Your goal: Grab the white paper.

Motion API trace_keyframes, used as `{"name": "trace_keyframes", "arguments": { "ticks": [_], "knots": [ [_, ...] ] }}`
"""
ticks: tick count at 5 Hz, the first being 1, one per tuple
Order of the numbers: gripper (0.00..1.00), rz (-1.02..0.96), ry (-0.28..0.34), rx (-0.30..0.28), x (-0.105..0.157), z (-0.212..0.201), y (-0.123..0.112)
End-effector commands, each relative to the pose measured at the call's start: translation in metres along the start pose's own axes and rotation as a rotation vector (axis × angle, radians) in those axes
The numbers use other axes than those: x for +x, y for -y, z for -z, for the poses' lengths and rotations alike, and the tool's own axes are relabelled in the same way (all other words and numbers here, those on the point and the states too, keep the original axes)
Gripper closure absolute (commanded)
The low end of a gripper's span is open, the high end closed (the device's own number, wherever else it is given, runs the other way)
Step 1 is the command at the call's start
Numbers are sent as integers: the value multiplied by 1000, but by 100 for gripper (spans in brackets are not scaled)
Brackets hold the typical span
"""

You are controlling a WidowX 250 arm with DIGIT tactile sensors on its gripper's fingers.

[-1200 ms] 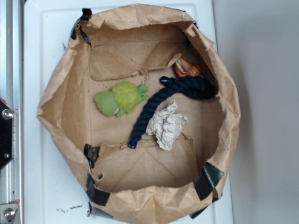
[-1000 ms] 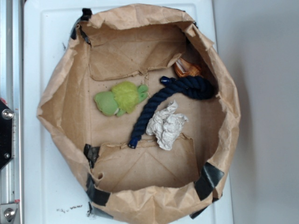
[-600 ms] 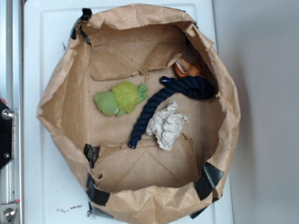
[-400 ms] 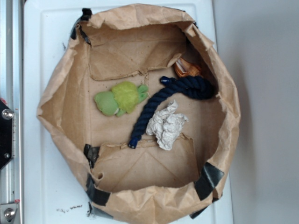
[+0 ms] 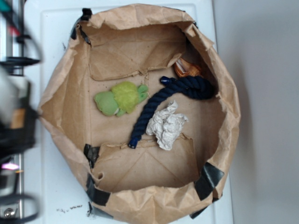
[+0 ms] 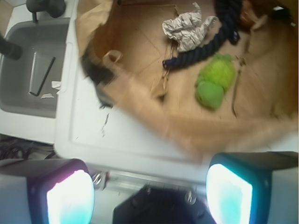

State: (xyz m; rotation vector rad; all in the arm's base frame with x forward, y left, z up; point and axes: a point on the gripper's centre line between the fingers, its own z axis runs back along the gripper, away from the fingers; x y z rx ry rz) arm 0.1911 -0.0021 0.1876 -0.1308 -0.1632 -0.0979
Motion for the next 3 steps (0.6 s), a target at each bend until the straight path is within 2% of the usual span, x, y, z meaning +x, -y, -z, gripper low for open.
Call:
{"name": "trace_keyframes", "arguments": {
  "ticks": [1, 2, 3],
  "knots": [
    [0, -27, 15, 94, 74, 29, -26],
    [0, -32, 25, 120, 107, 40, -30],
    [0, -40, 33, 80, 125, 50, -32]
  ]
}}
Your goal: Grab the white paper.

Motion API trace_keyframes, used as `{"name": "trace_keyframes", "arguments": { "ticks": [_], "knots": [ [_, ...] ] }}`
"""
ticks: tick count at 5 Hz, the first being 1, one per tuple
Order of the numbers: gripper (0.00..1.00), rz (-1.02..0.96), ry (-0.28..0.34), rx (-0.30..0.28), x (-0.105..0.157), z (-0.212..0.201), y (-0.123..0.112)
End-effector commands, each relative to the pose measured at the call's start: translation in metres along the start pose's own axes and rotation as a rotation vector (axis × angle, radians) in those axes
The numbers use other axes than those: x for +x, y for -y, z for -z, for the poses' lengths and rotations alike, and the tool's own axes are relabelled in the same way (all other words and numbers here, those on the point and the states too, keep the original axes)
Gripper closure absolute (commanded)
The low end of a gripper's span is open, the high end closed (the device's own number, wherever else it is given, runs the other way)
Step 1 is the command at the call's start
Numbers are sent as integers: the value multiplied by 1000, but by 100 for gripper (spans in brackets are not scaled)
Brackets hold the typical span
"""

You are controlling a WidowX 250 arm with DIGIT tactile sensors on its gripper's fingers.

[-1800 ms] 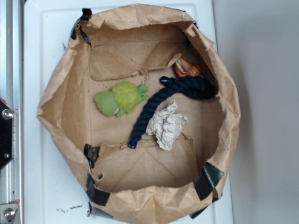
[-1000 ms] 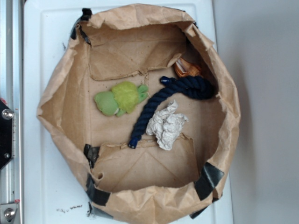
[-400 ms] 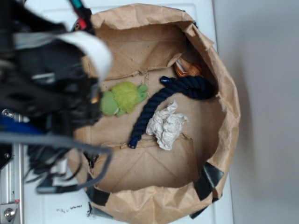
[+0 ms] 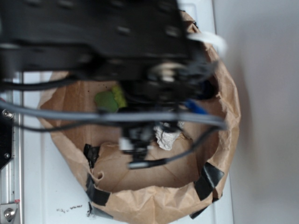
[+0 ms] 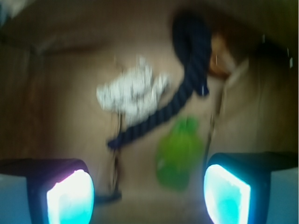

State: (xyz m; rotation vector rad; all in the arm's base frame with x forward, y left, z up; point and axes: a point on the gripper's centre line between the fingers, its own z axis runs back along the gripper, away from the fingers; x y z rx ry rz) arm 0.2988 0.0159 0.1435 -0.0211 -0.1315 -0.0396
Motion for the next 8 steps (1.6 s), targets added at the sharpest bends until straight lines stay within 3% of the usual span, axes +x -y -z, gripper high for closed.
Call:
{"name": "trace_keyframes", "arguments": {
  "ticks": [1, 6, 7, 8],
  "knots": [
    [0, 24, 122, -37, 32, 9, 5],
    [0, 24, 122, -37, 32, 9, 5],
    [0, 65, 127, 0, 25, 25, 12],
    [0, 112, 196, 24, 17, 48, 17]
  ]
}}
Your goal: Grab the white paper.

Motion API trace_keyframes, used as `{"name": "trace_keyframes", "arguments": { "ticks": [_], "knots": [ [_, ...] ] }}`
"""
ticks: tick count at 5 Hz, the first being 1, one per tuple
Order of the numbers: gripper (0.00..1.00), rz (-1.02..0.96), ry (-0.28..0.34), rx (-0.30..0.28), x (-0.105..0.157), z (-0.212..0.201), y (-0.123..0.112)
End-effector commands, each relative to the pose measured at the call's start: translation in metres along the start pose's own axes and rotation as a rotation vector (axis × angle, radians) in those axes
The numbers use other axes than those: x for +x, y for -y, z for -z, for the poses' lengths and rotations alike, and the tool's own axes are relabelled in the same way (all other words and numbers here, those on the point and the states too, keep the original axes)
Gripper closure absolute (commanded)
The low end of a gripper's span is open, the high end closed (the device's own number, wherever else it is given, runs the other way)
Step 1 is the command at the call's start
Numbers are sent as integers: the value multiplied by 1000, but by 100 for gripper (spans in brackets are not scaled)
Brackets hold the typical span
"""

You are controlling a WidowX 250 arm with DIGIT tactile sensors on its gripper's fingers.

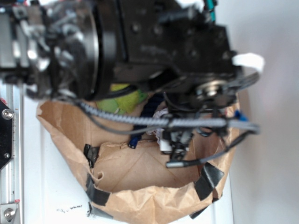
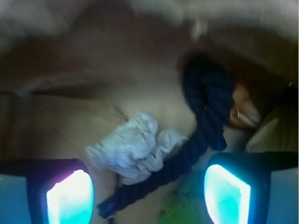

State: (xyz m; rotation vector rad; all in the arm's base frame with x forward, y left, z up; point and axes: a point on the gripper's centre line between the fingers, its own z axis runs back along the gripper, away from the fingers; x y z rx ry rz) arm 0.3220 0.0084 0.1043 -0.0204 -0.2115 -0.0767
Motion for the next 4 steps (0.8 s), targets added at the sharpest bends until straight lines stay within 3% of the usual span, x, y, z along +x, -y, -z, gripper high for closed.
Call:
{"name": "trace_keyframes", "arguments": {
  "ticks": [1, 2, 3, 4],
  "knots": [
    [0, 111, 113, 23, -6, 14, 16],
    [0, 121, 149, 21, -1, 19, 28],
    [0, 90, 169, -30, 21, 21, 38],
    [0, 102, 153, -56, 26, 22, 45]
  ]
}}
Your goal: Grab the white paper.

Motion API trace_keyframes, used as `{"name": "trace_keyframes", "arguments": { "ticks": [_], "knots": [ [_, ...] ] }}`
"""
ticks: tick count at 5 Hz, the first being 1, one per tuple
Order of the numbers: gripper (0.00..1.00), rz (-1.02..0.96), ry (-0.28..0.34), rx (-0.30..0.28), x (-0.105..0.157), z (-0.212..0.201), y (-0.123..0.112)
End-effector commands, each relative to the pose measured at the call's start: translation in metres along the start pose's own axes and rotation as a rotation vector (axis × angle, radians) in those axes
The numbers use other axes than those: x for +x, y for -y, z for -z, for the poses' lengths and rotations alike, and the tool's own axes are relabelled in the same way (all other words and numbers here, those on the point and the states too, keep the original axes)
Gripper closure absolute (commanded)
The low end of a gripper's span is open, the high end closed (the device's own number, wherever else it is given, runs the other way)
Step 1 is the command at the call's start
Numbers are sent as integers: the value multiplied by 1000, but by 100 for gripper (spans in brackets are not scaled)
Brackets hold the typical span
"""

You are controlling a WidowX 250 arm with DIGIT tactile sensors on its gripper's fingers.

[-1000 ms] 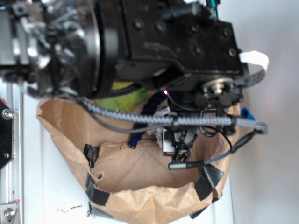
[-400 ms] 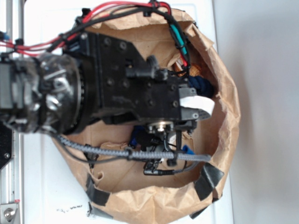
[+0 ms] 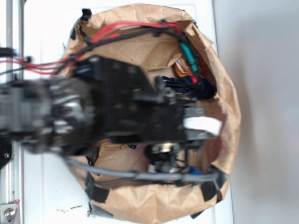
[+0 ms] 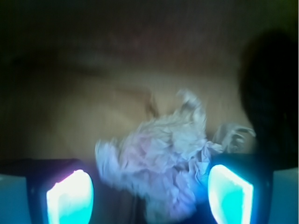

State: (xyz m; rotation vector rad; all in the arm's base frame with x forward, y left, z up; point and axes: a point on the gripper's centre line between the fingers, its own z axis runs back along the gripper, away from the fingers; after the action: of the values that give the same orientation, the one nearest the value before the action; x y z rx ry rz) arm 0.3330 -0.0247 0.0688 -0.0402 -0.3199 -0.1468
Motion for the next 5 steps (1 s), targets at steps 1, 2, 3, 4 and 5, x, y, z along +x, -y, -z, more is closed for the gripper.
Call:
{"name": "trace_keyframes", "arguments": {
  "ticks": [1, 2, 3, 4, 5],
  "knots": [
    [0, 52, 53, 10, 18, 1, 20],
    [0, 61, 52, 40, 18, 11, 22],
    [0, 54, 45, 101, 19, 35, 19],
    [100, 34, 53, 122, 16, 44, 17],
    [100, 7, 66, 100, 16, 33, 14]
  ]
}}
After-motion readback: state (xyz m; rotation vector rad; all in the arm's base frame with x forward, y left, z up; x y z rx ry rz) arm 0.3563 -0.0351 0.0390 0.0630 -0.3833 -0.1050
